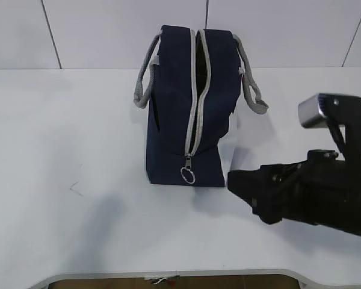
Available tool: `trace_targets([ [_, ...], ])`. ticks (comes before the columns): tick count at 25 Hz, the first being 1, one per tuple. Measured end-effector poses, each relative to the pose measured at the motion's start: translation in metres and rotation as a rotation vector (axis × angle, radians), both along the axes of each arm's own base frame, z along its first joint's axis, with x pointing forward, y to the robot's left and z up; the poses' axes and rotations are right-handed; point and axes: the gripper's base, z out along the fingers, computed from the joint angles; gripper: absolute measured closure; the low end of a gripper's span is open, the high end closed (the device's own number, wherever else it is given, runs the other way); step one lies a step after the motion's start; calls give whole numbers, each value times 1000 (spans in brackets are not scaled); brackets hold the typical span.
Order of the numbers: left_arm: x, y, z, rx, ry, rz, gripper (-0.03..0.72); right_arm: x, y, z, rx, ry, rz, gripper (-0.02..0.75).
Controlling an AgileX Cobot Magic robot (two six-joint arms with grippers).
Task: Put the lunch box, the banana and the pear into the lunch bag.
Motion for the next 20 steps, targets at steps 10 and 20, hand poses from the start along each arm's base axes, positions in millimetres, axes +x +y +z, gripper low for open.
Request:
trace_targets([
  [10, 0, 0, 0, 0, 0, 0, 337, 2, 9, -20, -198, -282, 249, 239],
  [20, 0, 0, 0, 0, 0, 0, 337, 20, 25, -52, -133, -313, 264, 240],
])
